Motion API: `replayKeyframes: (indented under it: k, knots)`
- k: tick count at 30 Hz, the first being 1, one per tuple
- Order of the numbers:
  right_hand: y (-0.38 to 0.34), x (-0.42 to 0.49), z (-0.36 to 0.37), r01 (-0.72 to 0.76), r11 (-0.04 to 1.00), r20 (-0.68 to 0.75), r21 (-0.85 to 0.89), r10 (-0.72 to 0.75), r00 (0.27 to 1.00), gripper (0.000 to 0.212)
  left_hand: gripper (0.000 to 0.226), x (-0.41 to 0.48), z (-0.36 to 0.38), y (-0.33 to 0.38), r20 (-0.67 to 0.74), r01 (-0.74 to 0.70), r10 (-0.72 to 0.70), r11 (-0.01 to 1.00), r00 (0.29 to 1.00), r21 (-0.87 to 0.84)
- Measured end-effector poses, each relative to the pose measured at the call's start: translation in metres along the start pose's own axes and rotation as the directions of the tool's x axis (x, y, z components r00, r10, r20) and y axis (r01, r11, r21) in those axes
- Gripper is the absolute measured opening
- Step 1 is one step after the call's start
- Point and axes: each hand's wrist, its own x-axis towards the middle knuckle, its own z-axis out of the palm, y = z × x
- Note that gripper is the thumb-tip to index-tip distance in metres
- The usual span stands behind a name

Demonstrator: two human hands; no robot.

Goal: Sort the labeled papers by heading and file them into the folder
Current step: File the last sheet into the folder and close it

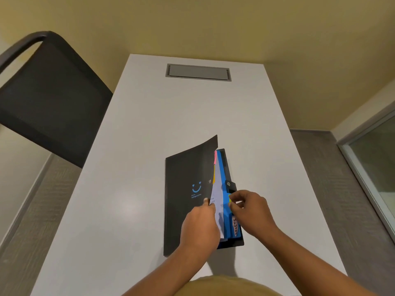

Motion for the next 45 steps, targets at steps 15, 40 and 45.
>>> replayKeyframes:
  k: [15, 40, 45]
  knots:
    - [0.049, 0.07, -0.013, -0.083, 0.979, 0.072, -0.188, 0.099, 0.993, 0.065, 0.056, 0.037, 0.025, 0.055, 0.179, -0.038, 0.005, 0.982, 0.984, 0.185]
    - [0.134, 0.168, -0.035, -0.229, 0.956, 0.149, 0.184, 0.203, 0.968, 0.015, 0.123, 0.146, 0.092, -0.026, 0.025, 0.054, -0.06, 0.978, 0.998, 0.2]
    - [0.122, 0.173, -0.032, -0.249, 0.908, 0.187, 0.338, 0.194, 0.963, 0.032, 0.139, 0.167, 0.095, -0.053, 0.13, 0.015, -0.047, 0.971, 0.99, 0.238]
